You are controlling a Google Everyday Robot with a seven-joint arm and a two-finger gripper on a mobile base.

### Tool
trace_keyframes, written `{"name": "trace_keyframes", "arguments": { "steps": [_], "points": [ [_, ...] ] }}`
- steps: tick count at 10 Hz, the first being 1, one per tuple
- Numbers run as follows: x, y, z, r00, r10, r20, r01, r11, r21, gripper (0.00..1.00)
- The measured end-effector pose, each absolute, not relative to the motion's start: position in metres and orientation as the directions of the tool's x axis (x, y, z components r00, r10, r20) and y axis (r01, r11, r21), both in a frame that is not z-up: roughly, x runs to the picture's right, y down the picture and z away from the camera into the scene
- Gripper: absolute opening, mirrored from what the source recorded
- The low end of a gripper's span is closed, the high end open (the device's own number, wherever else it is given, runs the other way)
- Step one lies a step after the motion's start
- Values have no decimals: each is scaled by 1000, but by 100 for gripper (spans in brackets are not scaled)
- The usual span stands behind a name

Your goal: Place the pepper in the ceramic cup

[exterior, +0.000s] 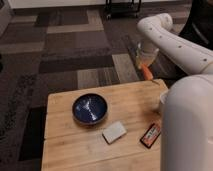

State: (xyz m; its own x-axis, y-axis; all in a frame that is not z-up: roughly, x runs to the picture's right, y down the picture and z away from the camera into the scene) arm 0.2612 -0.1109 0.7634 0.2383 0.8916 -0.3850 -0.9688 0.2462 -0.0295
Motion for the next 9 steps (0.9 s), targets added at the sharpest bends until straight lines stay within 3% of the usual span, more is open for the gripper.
{"name": "trace_keyframes", "arguments": {
  "steps": [9],
  "points": [
    [317,-53,749,173,938,-300,-982,186,15,0]
  ]
}}
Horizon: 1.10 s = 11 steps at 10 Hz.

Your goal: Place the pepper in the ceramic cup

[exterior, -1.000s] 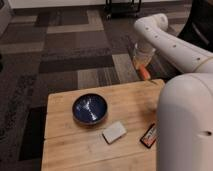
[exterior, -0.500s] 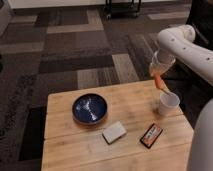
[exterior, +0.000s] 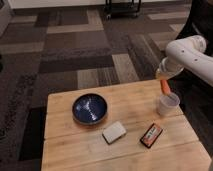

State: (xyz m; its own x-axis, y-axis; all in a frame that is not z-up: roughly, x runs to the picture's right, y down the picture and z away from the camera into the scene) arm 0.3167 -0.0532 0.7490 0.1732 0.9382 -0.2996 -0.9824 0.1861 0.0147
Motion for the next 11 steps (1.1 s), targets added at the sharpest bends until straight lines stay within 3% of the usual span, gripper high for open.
{"name": "trace_keyframes", "arguments": {
  "steps": [4,11],
  "points": [
    [332,-31,741,168,947,-275,-981,188,46,0],
    [310,-81,760,240,953,-184,-968,248,21,0]
  ]
}}
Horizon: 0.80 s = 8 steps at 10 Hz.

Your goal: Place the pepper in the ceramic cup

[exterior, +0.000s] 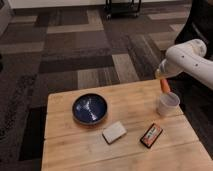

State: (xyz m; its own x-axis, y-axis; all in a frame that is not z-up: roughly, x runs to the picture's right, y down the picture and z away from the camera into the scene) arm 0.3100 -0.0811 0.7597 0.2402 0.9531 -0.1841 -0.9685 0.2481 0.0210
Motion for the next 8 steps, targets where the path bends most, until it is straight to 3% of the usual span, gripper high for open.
{"name": "trace_keyframes", "arguments": {
  "steps": [8],
  "points": [
    [315,-36,750,212,970,-116,-977,213,-4,0]
  ]
}}
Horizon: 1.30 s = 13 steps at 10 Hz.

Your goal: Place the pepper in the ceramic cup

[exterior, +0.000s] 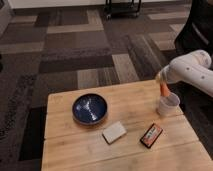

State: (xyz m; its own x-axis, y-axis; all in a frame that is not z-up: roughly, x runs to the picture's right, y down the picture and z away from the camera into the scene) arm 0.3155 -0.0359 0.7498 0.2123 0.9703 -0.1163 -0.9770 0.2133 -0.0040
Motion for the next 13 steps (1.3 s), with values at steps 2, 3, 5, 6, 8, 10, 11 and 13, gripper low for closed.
{"name": "trace_keyframes", "arguments": {
  "steps": [2,3,5,6,8,10,11,13],
  "points": [
    [316,-29,752,214,971,-111,-977,214,-13,0],
    [317,-23,752,209,971,-112,-978,209,-15,0],
    [318,-7,746,177,976,-130,-984,177,-7,0],
    [319,-5,745,171,977,-131,-985,172,-4,5],
    [318,-5,746,173,976,-131,-985,173,-6,32],
    [318,-6,746,173,976,-131,-985,173,-6,60],
    [318,-6,746,172,976,-131,-985,173,-6,72],
    [318,-6,745,172,976,-131,-985,173,-6,80]
  ]
}}
